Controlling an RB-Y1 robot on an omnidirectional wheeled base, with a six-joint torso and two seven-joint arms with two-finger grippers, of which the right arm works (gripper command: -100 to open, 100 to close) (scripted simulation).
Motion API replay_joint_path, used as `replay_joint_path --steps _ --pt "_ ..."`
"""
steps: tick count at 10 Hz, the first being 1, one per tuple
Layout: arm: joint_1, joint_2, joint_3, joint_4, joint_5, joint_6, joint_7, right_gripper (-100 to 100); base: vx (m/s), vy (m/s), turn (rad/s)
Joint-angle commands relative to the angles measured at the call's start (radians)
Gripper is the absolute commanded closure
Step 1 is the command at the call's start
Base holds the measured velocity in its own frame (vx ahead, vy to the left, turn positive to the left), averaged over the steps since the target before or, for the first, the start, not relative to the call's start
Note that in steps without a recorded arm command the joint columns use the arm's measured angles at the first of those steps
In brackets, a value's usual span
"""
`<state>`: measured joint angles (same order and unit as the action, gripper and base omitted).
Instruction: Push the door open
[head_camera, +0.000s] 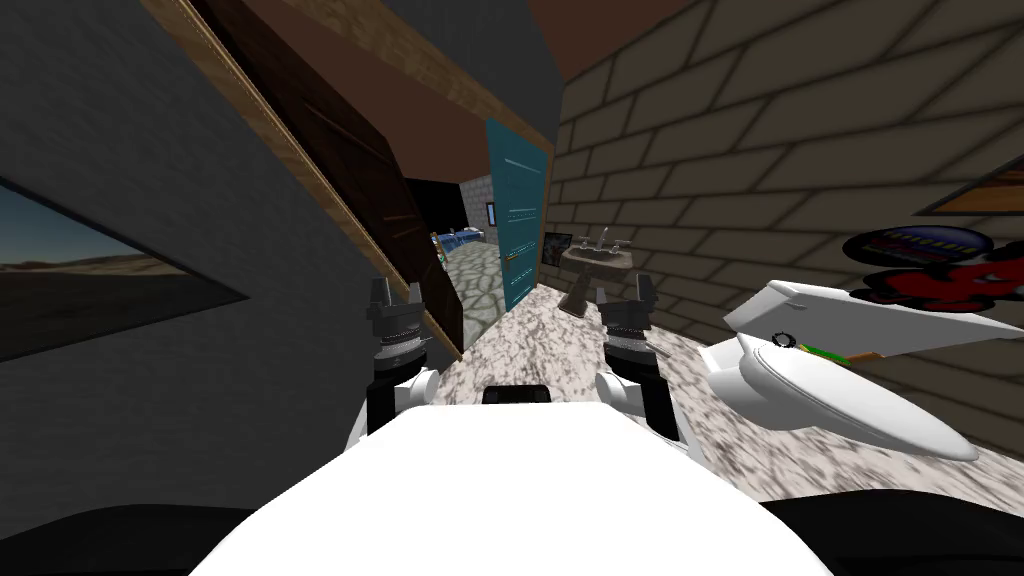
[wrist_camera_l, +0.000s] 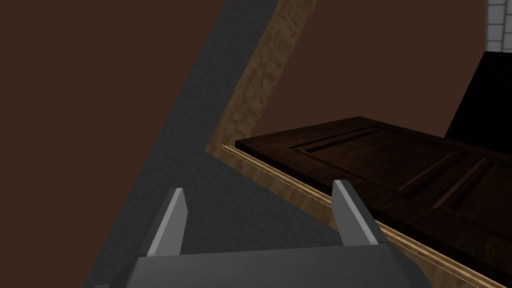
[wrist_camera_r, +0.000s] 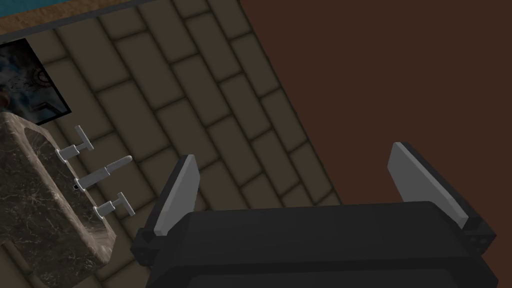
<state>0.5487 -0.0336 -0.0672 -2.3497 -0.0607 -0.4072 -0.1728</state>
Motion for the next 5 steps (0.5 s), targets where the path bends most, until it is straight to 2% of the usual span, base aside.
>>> replay_joint_path --steps 1,5 --pt "-0.001 -0.008 0.012 0.012 0.012 0.000 -0.006 -100 0.076 0.037 0.034" --pt "-0.003 -0.024 0.043 0.041 0.040 0.000 -0.019 -100 0.214 -0.030 0.031"
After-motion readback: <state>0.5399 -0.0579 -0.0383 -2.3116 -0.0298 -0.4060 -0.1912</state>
